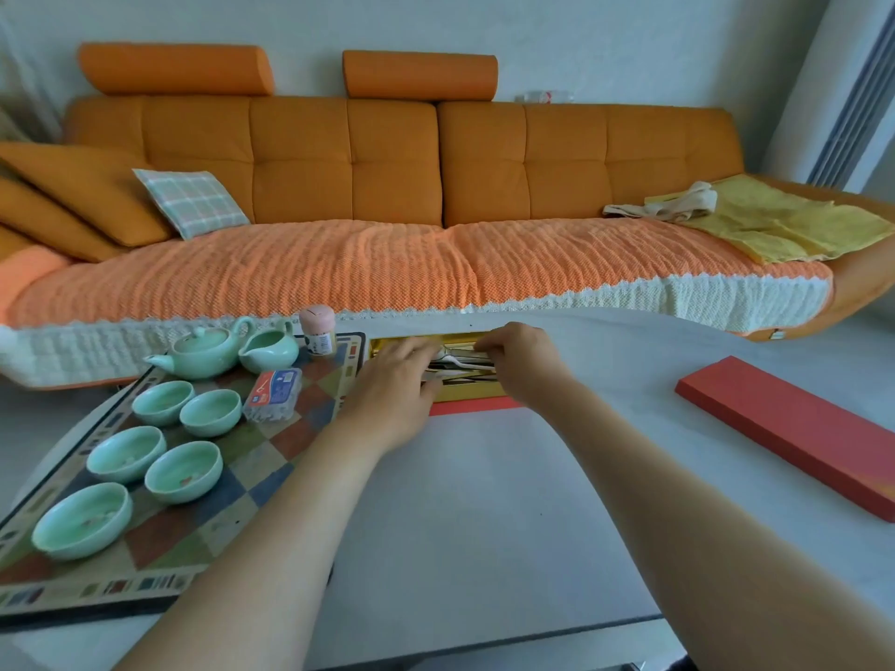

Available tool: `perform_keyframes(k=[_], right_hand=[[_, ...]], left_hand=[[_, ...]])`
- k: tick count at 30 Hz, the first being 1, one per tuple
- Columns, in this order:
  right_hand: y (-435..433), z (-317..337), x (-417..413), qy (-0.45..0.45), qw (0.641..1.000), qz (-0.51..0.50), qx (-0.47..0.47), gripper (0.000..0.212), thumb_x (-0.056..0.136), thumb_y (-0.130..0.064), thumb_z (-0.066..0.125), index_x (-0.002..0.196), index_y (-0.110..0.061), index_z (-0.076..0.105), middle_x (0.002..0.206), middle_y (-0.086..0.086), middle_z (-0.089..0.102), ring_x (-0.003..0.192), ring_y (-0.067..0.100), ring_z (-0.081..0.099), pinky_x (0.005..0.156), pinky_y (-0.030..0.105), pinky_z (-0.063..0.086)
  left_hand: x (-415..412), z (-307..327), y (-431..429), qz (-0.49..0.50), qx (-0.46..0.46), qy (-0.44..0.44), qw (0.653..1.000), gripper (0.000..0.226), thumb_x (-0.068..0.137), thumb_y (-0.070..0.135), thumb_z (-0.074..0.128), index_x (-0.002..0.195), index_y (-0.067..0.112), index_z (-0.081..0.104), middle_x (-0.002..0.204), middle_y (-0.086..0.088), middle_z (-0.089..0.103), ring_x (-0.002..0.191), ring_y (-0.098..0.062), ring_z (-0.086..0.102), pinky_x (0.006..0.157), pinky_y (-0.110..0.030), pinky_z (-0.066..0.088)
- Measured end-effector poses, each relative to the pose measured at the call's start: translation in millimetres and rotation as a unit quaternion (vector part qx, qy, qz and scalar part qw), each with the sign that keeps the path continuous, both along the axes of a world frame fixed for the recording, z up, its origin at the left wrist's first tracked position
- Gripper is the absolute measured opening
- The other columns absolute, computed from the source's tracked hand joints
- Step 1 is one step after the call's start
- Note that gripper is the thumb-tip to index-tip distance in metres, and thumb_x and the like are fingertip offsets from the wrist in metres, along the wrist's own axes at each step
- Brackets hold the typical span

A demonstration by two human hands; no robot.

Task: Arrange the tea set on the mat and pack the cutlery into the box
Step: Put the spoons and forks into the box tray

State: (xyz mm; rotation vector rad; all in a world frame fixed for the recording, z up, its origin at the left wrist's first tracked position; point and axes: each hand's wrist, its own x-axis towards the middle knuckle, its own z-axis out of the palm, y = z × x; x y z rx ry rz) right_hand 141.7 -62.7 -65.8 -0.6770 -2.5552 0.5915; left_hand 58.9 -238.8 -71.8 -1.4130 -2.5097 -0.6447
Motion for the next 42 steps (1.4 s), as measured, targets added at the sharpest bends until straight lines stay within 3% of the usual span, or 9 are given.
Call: perform_keyframes(k=[3, 9, 14, 17, 22, 25, 31, 36, 42], right_hand=[[-2.4, -3.7, -8.5, -0.035, 0.999, -0.006, 0.024, 0.037, 0.095, -0.005, 0.044, 0.112, -0.023, 0.072, 0.112, 0.003, 0.064, 0.093, 0.023, 0.060, 0.076, 0.032, 0.052], [-8.8, -7.9, -5.1, -0.050, 0.994, 0.050, 0.084, 0.044, 0.090, -0.004, 0.042, 0.120, -0.023, 0.069, 0.119, 0.001, 0.062, 0.111, 0.022, 0.052, 0.094, 0.038, 0.045], [-15.1, -4.1, 7.8, -0.101, 0.985, 0.120, 0.077, 0.043, 0.092, -0.013, 0.038, 0.119, -0.025, 0.069, 0.108, -0.001, 0.068, 0.102, 0.021, 0.055, 0.078, 0.031, 0.037], [-13.7, 2.5, 20.6, -0.059, 0.988, 0.132, 0.056, 0.047, 0.090, -0.008, 0.040, 0.124, -0.025, 0.067, 0.124, -0.002, 0.066, 0.113, 0.020, 0.055, 0.096, 0.037, 0.043], [-4.0, 16.7, 51.4, -0.016, 0.990, 0.130, 0.055, 0.048, 0.084, 0.002, 0.043, 0.112, -0.024, 0.073, 0.107, -0.006, 0.064, 0.099, 0.016, 0.055, 0.085, 0.026, 0.043], [1.8, 26.2, 83.3, -0.072, 0.991, 0.115, 0.008, 0.047, 0.084, -0.002, 0.044, 0.102, -0.034, 0.073, 0.095, -0.020, 0.060, 0.084, 0.001, 0.053, 0.074, 0.015, 0.038], [22.0, 35.7, 154.6, -0.224, 0.967, 0.122, -0.026, 0.050, 0.077, -0.009, 0.051, 0.105, -0.048, 0.067, 0.109, -0.020, 0.061, 0.097, 0.000, 0.057, 0.081, 0.021, 0.047], [44.5, 35.6, 201.4, -0.316, 0.942, 0.094, -0.058, 0.055, 0.077, -0.014, 0.067, 0.118, -0.051, 0.061, 0.122, -0.015, 0.054, 0.109, 0.008, 0.054, 0.088, 0.029, 0.051], [49.4, 28.8, 209.4, -0.331, 0.940, 0.079, -0.033, 0.038, 0.081, -0.018, 0.077, 0.112, -0.038, 0.069, 0.113, -0.006, 0.061, 0.089, 0.011, 0.058, 0.074, 0.022, 0.048]], left_hand=[[-2.4, -8.7, 2.2, -0.008, -0.073, 0.006, 0.997, 0.053, 0.101, 0.041, 0.043, 0.151, 0.023, 0.034, 0.159, 0.005, 0.027, 0.146, -0.017, 0.022, 0.116, -0.037, 0.021], [-8.6, -15.2, 9.9, -0.005, -0.089, 0.012, 0.996, 0.052, 0.100, 0.044, 0.043, 0.148, 0.026, 0.036, 0.154, 0.004, 0.036, 0.142, -0.020, 0.030, 0.115, -0.042, 0.027], [-6.0, -15.8, 12.3, -0.006, -0.092, 0.000, 0.996, 0.058, 0.099, 0.046, 0.043, 0.151, 0.025, 0.029, 0.157, 0.003, 0.030, 0.145, -0.021, 0.024, 0.117, -0.044, 0.023], [-0.1, -14.5, 14.5, -0.009, -0.090, 0.013, 0.996, 0.060, 0.099, 0.047, 0.044, 0.152, 0.023, 0.028, 0.160, -0.001, 0.022, 0.148, -0.022, 0.016, 0.118, -0.046, 0.022], [27.9, -1.1, 20.6, -0.034, -0.014, 0.040, 0.999, 0.047, 0.097, 0.043, 0.050, 0.139, 0.024, 0.046, 0.137, 0.004, 0.044, 0.130, -0.019, 0.037, 0.105, -0.038, 0.036], [53.5, 6.0, 25.1, -0.058, 0.005, 0.001, 0.998, 0.038, 0.097, 0.042, 0.051, 0.130, 0.023, 0.052, 0.127, 0.006, 0.047, 0.119, -0.015, 0.044, 0.093, -0.032, 0.042], [111.6, 10.0, 39.7, -0.130, -0.059, -0.100, 0.985, 0.026, 0.095, 0.044, 0.054, 0.116, 0.029, 0.058, 0.109, 0.012, 0.055, 0.094, -0.010, 0.056, 0.072, -0.025, 0.043], [146.0, 3.9, 52.3, -0.160, -0.129, -0.126, 0.971, 0.034, 0.089, 0.055, 0.055, 0.116, 0.034, 0.057, 0.106, 0.015, 0.056, 0.091, -0.007, 0.056, 0.077, -0.027, 0.047], [161.1, 1.5, 57.2, -0.178, -0.154, -0.106, 0.966, 0.049, 0.081, 0.065, 0.060, 0.119, 0.035, 0.058, 0.104, 0.015, 0.057, 0.090, -0.007, 0.053, 0.072, -0.026, 0.045]])
